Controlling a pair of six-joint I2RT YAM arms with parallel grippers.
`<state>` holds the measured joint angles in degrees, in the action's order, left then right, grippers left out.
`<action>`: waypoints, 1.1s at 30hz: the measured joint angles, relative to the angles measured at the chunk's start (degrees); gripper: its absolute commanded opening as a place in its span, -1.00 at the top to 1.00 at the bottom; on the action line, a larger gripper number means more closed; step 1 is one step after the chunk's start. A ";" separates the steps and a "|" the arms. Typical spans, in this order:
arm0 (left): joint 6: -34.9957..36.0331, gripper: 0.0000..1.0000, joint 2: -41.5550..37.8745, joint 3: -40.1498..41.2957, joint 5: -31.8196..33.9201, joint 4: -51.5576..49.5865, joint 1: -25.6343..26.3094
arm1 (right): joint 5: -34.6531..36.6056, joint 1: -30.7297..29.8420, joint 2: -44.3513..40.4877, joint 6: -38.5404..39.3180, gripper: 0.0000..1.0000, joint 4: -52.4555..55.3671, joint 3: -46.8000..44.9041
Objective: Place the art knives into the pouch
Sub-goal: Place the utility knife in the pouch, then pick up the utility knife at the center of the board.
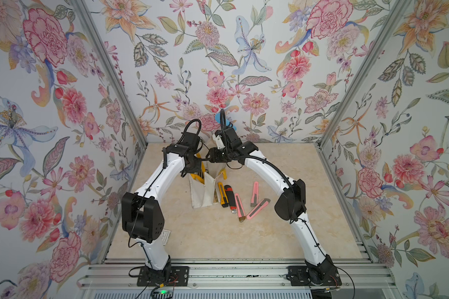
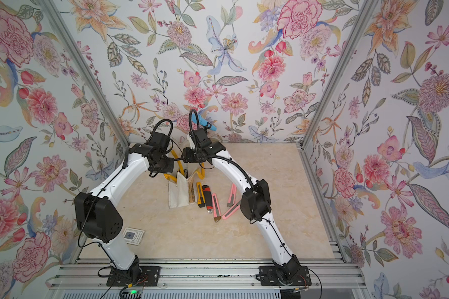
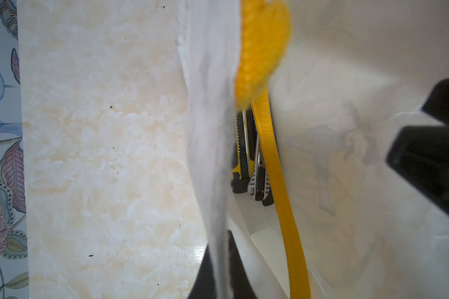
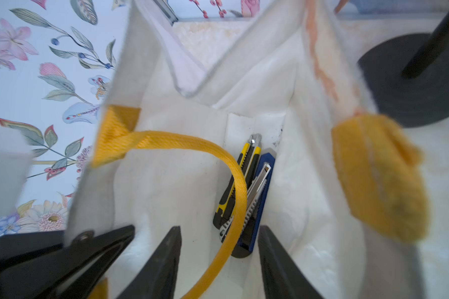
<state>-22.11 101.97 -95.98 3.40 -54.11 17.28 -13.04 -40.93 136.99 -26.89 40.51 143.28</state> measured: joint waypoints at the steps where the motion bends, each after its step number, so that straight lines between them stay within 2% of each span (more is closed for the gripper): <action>1: 0.00 1.00 0.00 -0.11 -0.02 0.04 0.00 | 0.07 0.13 -1.05 0.22 -0.04 0.07 0.02; 5: 0.00 1.00 0.00 -0.76 -0.04 0.33 0.00 | 3.45 0.92 -9.07 1.75 -0.15 -1.29 -3.98; 7: 0.02 1.00 0.00 -0.96 -0.04 0.63 0.00 | 5.88 1.44 -15.61 2.82 -0.24 -3.96 -9.99; 11: 0.04 1.00 0.02 -1.33 -0.02 1.55 0.00 | 9.35 4.28 -26.97 3.26 -0.24 -8.66 -20.33; 15: 0.09 1.00 0.02 -1.68 -0.04 1.95 0.00 | 14.71 9.29 -34.84 1.57 -0.25 -12.44 -33.40; 18: 0.24 1.00 0.50 -2.54 -0.11 1.88 0.00 | 18.32 11.10 -37.20 -0.07 -0.34 -12.98 -43.15; 21: 0.28 1.00 1.51 -3.45 -0.22 1.90 0.00 | 19.71 11.39 -37.38 -2.16 -0.56 -12.87 -51.49; 24: 0.35 1.00 2.12 -3.58 -0.22 1.90 0.00 | 19.96 11.63 -37.38 -4.11 -0.57 -12.31 -58.07; 27: 0.50 1.00 2.56 -3.87 -0.24 1.88 0.00 | 19.91 12.15 -37.38 -5.68 -0.58 -12.09 -61.79; 29: 0.52 1.00 2.67 -4.09 -0.28 1.84 0.00 | 19.54 12.39 -37.35 -6.62 -0.71 -12.02 -63.12; 33: 0.68 1.00 2.69 -4.17 -0.46 1.66 0.00 | 19.08 12.48 -36.15 -7.93 -0.73 -11.80 -63.67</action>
<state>-21.43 104.66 -100.16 2.94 -52.45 17.28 6.04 -28.45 100.84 -34.83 28.71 79.61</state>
